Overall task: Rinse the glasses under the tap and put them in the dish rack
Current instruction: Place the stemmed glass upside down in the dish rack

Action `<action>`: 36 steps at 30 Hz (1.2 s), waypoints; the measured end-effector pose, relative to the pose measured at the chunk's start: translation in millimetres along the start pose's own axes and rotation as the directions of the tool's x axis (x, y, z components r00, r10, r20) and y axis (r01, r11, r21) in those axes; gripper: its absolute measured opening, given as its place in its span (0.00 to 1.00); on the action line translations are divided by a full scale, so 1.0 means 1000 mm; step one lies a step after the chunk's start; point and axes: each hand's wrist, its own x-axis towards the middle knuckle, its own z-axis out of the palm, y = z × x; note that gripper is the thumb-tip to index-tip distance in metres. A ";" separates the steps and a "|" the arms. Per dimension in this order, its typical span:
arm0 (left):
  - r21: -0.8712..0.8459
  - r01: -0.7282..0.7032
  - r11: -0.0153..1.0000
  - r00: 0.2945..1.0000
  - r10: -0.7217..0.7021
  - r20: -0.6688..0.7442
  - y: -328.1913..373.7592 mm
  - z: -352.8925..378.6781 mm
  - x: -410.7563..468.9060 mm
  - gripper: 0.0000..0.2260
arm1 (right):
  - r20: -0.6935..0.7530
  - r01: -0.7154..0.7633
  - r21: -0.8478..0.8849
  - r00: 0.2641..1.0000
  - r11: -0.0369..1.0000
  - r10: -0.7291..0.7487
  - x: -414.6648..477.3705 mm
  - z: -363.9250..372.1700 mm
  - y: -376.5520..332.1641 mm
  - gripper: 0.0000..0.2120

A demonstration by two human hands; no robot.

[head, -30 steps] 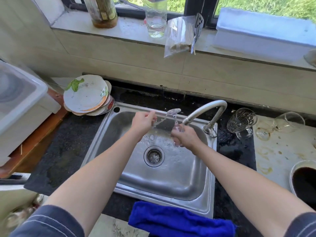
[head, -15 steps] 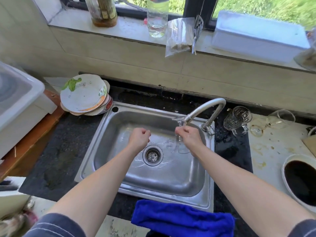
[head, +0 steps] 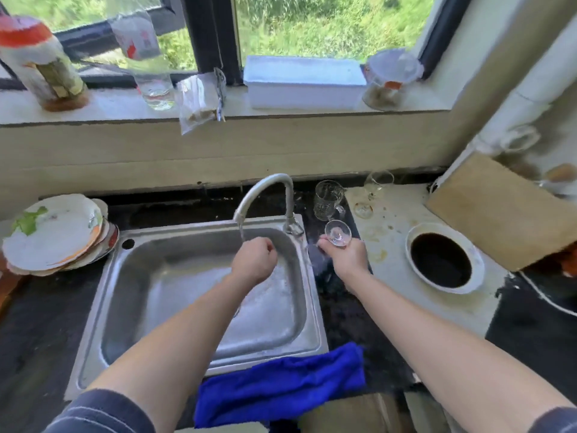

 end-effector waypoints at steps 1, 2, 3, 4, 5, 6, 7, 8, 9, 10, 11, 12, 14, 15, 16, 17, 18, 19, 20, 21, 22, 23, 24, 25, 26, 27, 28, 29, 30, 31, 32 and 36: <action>0.009 -0.034 0.999 0.999 0.034 0.012 0.017 0.006 -0.004 0.10 | -0.047 -0.004 0.010 0.999 1.000 0.005 -0.003 -0.022 0.002 0.13; 0.024 -0.072 0.997 0.997 0.071 0.024 0.033 0.014 -0.009 0.10 | -0.091 -0.005 0.026 0.996 1.000 0.007 -0.005 -0.045 0.006 0.14; 0.044 -0.113 0.993 0.993 0.111 0.035 0.051 0.023 -0.015 0.10 | -0.138 -0.007 0.034 0.990 0.999 0.011 -0.009 -0.069 0.011 0.14; 0.059 -0.152 0.987 0.988 0.150 0.043 0.068 0.032 -0.023 0.10 | -0.183 -0.004 0.036 0.983 0.999 0.010 -0.016 -0.095 0.015 0.14; 0.066 -0.190 0.980 0.981 0.187 0.051 0.086 0.043 -0.031 0.10 | -0.222 0.001 0.045 0.975 0.999 0.009 -0.023 -0.121 0.021 0.14; 0.068 -0.228 0.971 0.972 0.224 0.063 0.104 0.054 -0.040 0.10 | -0.263 0.017 0.061 0.965 0.998 -0.001 -0.031 -0.147 0.029 0.13; 0.071 -0.267 0.961 0.962 0.261 0.083 0.122 0.067 -0.049 0.10 | -0.295 0.024 0.075 0.956 0.997 -0.001 -0.040 -0.174 0.036 0.13; 0.076 -0.305 0.949 0.949 0.296 0.103 0.141 0.079 -0.059 0.10 | -0.327 0.027 0.086 0.945 0.996 0.002 -0.051 -0.200 0.044 0.12; 0.081 -0.345 0.935 0.935 0.335 0.120 0.159 0.093 -0.069 0.11 | -0.360 0.023 0.093 0.933 0.995 0.012 -0.062 -0.227 0.053 0.11; 0.084 -0.387 0.918 0.918 0.375 0.132 0.179 0.107 -0.080 0.11 | -0.396 0.014 0.103 0.918 0.995 0.028 -0.073 -0.252 0.063 0.10; 0.082 -0.426 0.901 0.899 0.412 0.147 0.198 0.121 -0.091 0.11 | -0.431 0.001 0.122 0.901 0.992 0.052 -0.085 -0.277 0.073 0.10; 0.077 -0.457 0.886 0.881 0.440 0.174 0.217 0.136 -0.102 0.11 | -0.472 -0.005 0.142 0.878 0.990 0.072 -0.098 -0.302 0.086 0.10; 0.058 -0.508 0.859 0.842 0.481 0.245 0.255 0.165 -0.124 0.11 | -0.560 -0.030 0.163 0.820 0.986 0.117 -0.121 -0.348 0.112 0.11; 0.045 -0.532 0.845 0.819 0.501 0.280 0.273 0.180 -0.134 0.12 | -0.600 -0.050 0.173 0.787 0.984 0.145 -0.132 -0.368 0.126 0.10; 0.039 -0.561 0.827 0.794 0.525 0.307 0.291 0.193 -0.144 0.13 | -0.635 -0.059 0.186 0.755 0.981 0.166 -0.143 -0.388 0.139 0.09; 0.042 -0.596 0.802 0.765 0.552 0.331 0.308 0.207 -0.154 0.13 | -0.662 -0.072 0.198 0.726 0.977 0.188 -0.154 -0.405 0.152 0.09; 0.052 -0.633 0.772 0.734 0.578 0.357 0.324 0.220 -0.164 0.12 | -0.685 -0.087 0.200 0.700 0.976 0.203 -0.165 -0.421 0.165 0.08; 0.057 -0.666 0.743 0.702 0.599 0.386 0.339 0.235 -0.174 0.11 | -0.703 -0.108 0.197 0.677 0.974 0.217 -0.178 -0.436 0.176 0.08; 0.051 -0.692 0.720 0.670 0.614 0.417 0.353 0.250 -0.184 0.11 | -0.717 -0.132 0.200 0.655 0.971 0.237 -0.190 -0.450 0.189 0.08; 0.035 -0.713 0.701 0.637 0.625 0.450 0.364 0.265 -0.194 0.11 | -0.732 -0.152 0.209 0.631 0.966 0.258 -0.203 -0.463 0.199 0.09; 0.014 -0.727 0.686 0.606 0.632 0.482 0.375 0.281 -0.205 0.10 | -0.746 -0.165 0.224 0.606 0.961 0.277 -0.215 -0.475 0.211 0.08; -0.010 -0.739 0.673 0.576 0.640 0.509 0.383 0.297 -0.215 0.10 | -0.758 -0.174 0.242 0.580 0.955 0.298 -0.228 -0.486 0.222 0.07; -0.030 -0.749 0.662 0.548 0.644 0.534 0.391 0.313 -0.227 0.10 | -0.772 -0.185 0.261 0.549 0.947 0.320 -0.239 -0.497 0.233 0.06; -0.045 -0.760 0.648 0.517 0.645 0.563 0.398 0.329 -0.238 0.11 | -0.788 -0.203 0.283 0.508 0.937 0.348 -0.252 -0.506 0.244 0.05; -0.059 -0.772 0.633 0.483 0.644 0.594 0.405 0.344 -0.251 0.11 | -0.804 -0.214 0.305 0.465 0.928 0.371 -0.265 -0.515 0.254 0.04; -0.074 -0.783 0.617 0.445 0.641 0.625 0.412 0.359 -0.264 0.11 | -0.817 -0.225 0.326 0.422 0.918 0.393 -0.279 -0.523 0.264 0.04; -0.093 -0.796 0.598 0.402 0.637 0.657 0.418 0.372 -0.277 0.11 | -0.830 -0.231 0.345 0.377 0.910 0.411 -0.293 -0.531 0.272 0.04; -0.113 -0.810 0.575 0.355 0.636 0.686 0.425 0.384 -0.291 0.11 | -0.842 -0.238 0.366 0.326 0.900 0.429 -0.307 -0.538 0.279 0.05; -0.132 -0.825 0.549 0.308 0.634 0.709 0.432 0.396 -0.304 0.11 | -0.853 -0.238 0.387 0.274 0.891 0.444 -0.321 -0.544 0.286 0.05; -0.152 -0.841 0.519 0.261 0.636 0.726 0.439 0.407 -0.318 0.11 | -0.859 -0.233 0.413 0.224 0.881 0.461 -0.336 -0.550 0.292 0.05; -0.170 -0.857 0.487 0.213 0.635 0.743 0.446 0.416 -0.333 0.11 | -0.859 -0.220 0.442 0.177 0.870 0.481 -0.351 -0.555 0.298 0.06; -0.251 -0.893 0.373 0.039 0.621 0.783 0.468 0.454 -0.395 0.10 | -0.848 -0.183 0.522 -0.003 0.833 0.531 -0.416 -0.573 0.325 0.06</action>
